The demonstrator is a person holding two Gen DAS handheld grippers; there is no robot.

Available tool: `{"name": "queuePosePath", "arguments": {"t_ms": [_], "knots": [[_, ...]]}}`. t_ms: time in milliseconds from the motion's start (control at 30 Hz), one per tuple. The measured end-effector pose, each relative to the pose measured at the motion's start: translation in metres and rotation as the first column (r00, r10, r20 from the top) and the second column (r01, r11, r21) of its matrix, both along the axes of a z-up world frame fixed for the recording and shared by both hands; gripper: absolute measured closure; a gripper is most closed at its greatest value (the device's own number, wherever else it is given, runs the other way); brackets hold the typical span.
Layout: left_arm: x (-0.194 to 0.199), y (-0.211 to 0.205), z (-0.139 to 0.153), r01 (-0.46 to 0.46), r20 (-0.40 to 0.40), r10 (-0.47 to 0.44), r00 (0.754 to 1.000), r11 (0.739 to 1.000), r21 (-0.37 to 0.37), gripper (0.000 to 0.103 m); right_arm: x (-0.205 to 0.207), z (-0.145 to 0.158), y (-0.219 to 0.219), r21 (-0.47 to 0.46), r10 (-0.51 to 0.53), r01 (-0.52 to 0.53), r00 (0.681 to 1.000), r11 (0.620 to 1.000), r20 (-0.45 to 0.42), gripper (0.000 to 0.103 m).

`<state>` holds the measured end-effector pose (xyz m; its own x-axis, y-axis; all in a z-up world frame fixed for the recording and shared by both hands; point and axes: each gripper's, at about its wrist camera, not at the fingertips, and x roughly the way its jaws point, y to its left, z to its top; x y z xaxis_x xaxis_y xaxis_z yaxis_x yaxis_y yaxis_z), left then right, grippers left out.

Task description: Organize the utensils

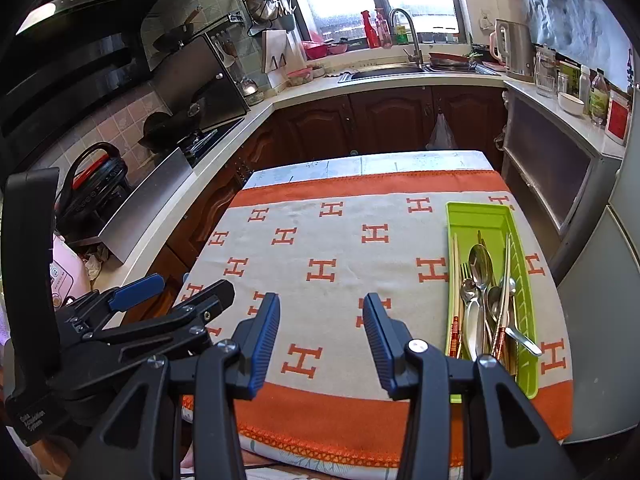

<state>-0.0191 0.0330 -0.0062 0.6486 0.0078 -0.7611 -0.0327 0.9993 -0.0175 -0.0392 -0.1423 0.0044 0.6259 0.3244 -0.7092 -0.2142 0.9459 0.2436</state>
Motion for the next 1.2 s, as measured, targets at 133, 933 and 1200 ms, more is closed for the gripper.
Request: {"name": "queuePosePath", "arguments": {"t_ms": [133,933,1200], "knots": [[0.0011,-0.0003,-0.0011,0.000,-0.003,0.000,1.000,1.000,0.000,0.024,0.0029,-0.0017,0.0008,0.002,-0.003,0.003,1.000,1.000,-0.007,0.060],[0.0061,-0.0020,-0.0053,0.002,-0.014,-0.002,1.000,1.000,0.000,0.024,0.0061,-0.0038,-0.0002,0.005,-0.006,0.006,1.000,1.000,-0.014,0.060],[0.0069,-0.0015,-0.0077,0.003,-0.015,-0.003,1.000,1.000,0.001,0.024,0.0064,-0.0043,-0.0004,0.007,-0.006,0.006,1.000,1.000,-0.016,0.060]]}}
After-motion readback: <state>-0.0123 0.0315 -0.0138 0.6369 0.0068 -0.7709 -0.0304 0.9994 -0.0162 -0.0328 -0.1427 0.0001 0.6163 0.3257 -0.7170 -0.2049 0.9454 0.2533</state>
